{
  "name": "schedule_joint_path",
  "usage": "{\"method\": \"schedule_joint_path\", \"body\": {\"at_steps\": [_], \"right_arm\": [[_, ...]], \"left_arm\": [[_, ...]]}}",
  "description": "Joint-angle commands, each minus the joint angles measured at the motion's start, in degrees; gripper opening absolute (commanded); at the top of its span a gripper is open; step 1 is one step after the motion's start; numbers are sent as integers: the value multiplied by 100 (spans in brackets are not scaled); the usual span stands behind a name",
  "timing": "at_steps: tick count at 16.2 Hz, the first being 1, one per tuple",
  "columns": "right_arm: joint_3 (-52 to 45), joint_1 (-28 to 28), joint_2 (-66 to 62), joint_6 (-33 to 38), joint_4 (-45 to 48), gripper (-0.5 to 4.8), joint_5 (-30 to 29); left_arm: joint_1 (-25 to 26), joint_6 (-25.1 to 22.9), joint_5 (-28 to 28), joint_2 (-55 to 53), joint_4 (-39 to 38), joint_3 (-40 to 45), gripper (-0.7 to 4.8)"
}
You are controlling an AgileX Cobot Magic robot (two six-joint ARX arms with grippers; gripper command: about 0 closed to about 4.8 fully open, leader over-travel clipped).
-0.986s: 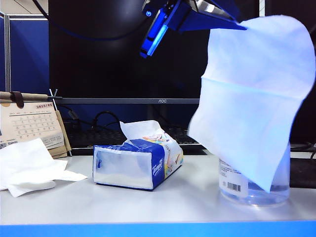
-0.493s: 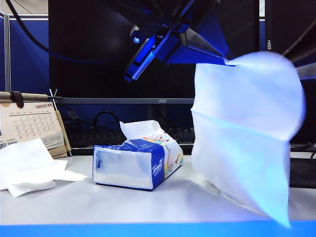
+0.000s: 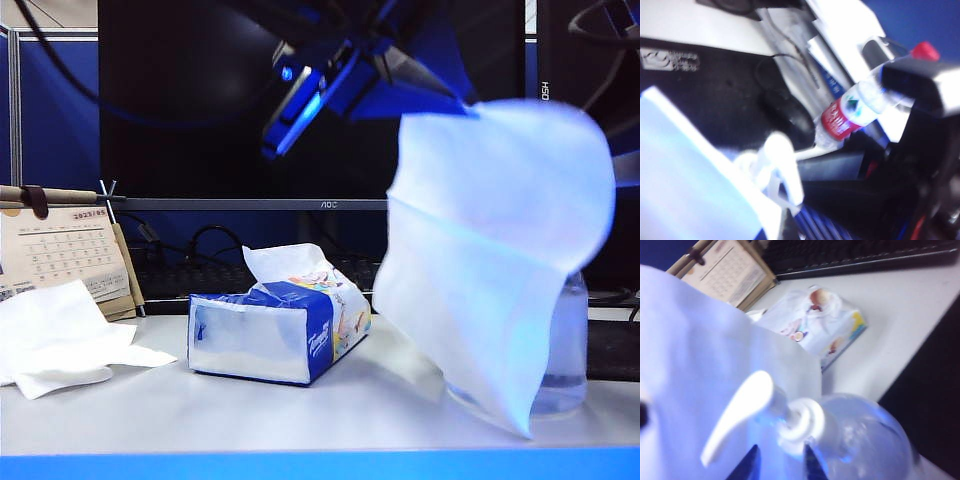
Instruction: Pull out a tissue from the tissue dispenser, then press the switch of the alcohol sanitizer bottle to drop some sanitizer on the paper tissue, and finally place the treated tissue on the table.
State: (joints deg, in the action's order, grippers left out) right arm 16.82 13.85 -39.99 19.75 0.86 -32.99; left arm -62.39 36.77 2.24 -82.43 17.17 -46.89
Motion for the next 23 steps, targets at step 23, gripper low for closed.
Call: {"method": "schedule_joint_path", "body": {"at_steps": [23], "right_arm": [[55, 632, -962, 120, 1279, 116, -96]], "left_arm": [[-68, -232, 330, -160, 564, 136, -6]]}}
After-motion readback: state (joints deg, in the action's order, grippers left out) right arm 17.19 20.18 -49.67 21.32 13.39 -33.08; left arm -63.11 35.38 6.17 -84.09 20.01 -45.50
